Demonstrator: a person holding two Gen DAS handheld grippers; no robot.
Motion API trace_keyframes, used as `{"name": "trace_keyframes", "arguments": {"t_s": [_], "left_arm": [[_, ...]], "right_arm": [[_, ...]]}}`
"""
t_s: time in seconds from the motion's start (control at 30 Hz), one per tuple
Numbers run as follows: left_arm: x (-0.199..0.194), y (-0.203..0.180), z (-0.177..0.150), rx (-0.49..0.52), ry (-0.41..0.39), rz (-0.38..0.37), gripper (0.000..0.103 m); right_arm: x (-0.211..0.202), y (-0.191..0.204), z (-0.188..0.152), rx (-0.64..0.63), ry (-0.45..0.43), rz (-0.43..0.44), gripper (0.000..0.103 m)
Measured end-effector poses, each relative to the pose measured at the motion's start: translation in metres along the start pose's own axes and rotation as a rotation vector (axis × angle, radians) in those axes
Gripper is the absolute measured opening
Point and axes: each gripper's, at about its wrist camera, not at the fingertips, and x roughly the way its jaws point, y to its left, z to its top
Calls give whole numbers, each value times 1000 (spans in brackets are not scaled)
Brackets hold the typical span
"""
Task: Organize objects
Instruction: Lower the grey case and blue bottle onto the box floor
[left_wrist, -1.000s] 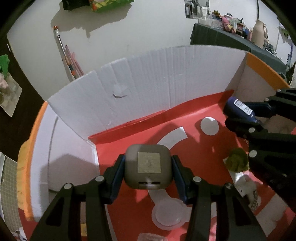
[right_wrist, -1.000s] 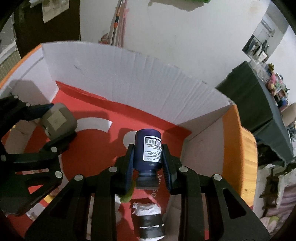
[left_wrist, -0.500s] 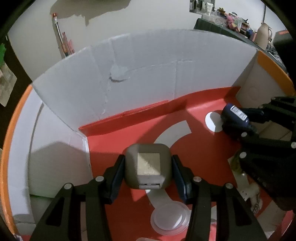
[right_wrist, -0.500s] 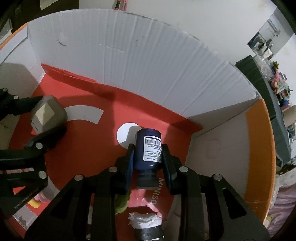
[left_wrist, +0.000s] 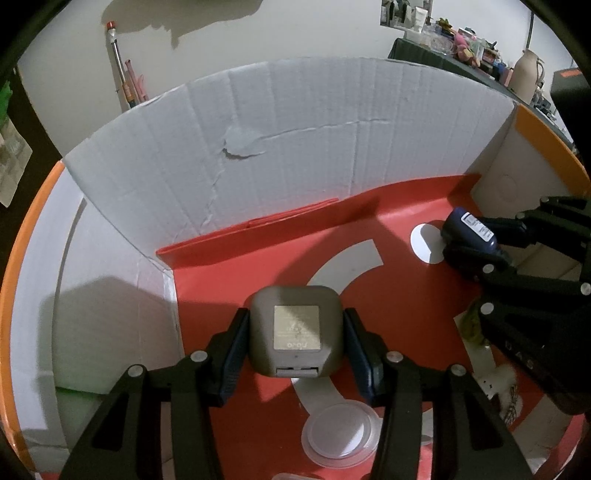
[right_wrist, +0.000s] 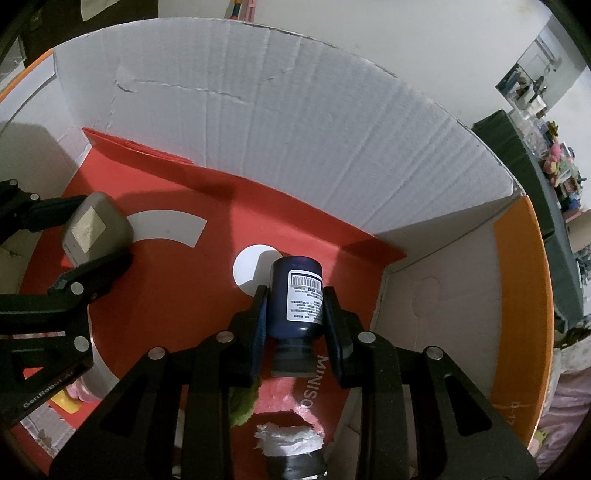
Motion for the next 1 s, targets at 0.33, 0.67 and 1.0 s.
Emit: {"name": "trace_keyframes", "arguments": {"t_s": [0.33, 0.67, 1.0], "left_arm": [[-1, -4, -3, 1, -1, 3, 53], [1, -6, -5, 3, -2, 4, 53], [-4, -8, -8, 3, -5, 10, 55]], "right_arm": [[0, 1, 0, 0, 0, 0, 27], [-1, 4, -3, -6, -1, -10, 27], [-5, 6, -9, -11, -3, -19, 27]]}}
